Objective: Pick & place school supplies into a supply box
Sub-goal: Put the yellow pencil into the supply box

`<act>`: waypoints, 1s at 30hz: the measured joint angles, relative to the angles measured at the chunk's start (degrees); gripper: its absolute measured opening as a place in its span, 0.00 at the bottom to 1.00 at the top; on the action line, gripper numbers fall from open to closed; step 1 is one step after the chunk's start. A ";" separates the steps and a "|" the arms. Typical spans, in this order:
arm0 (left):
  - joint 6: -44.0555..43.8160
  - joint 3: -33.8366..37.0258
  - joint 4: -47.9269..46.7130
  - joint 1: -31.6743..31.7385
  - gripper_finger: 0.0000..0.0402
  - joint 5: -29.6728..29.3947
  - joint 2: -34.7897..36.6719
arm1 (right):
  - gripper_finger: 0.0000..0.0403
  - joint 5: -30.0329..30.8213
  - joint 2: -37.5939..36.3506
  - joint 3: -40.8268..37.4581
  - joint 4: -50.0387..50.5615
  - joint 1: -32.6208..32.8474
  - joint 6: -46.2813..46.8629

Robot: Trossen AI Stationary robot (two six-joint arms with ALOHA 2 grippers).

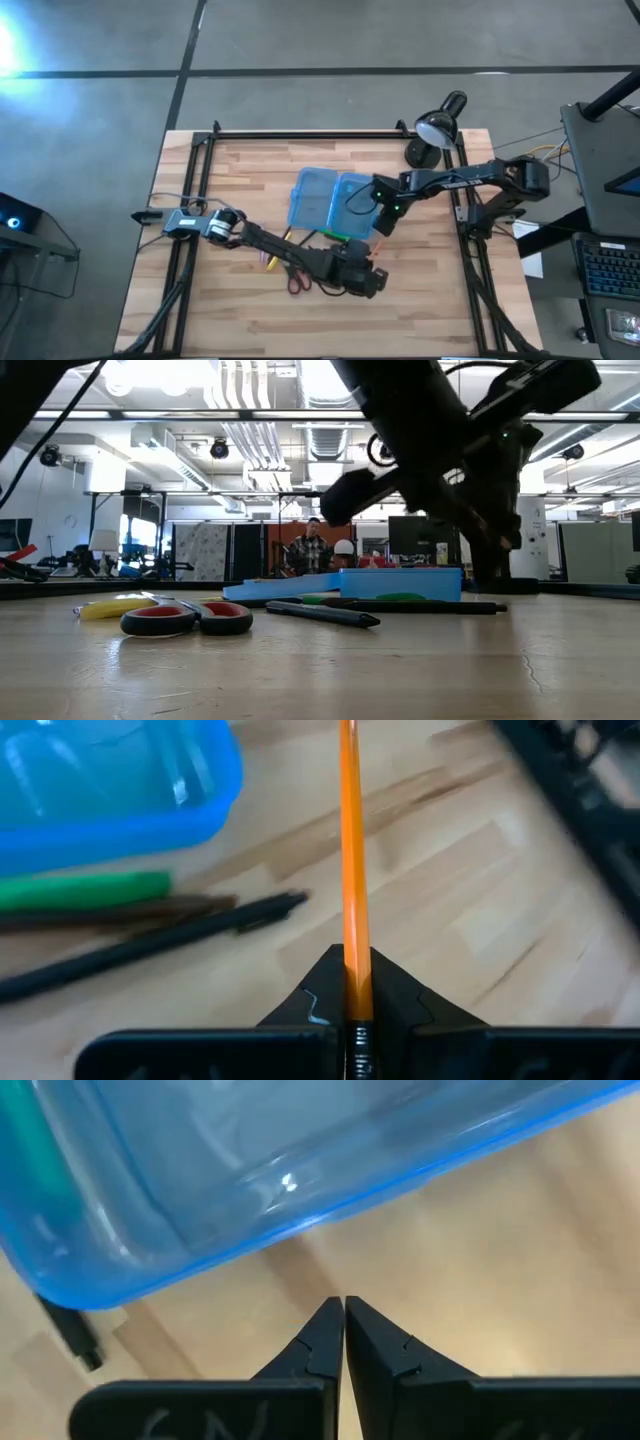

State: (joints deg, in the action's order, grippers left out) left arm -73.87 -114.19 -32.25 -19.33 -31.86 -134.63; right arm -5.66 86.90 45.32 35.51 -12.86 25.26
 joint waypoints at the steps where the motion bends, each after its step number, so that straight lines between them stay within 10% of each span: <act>1: -1.01 0.02 -1.31 -0.28 0.00 0.12 0.00 | 0.02 1.00 -1.10 0.00 0.11 -0.14 -0.02; 17: -13.57 0.11 -10.84 -0.75 0.00 -11.88 4.61 | 0.02 16.32 -23.02 -0.39 6.63 -2.43 1.80; 30: -5.95 3.77 -6.87 11.25 0.00 -0.73 4.48 | 0.02 16.20 -25.07 -1.15 13.02 -2.40 3.48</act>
State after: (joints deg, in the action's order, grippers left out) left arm -79.82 -110.42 -39.12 -8.07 -32.59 -130.15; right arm 10.55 61.82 44.17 48.53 -15.27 28.73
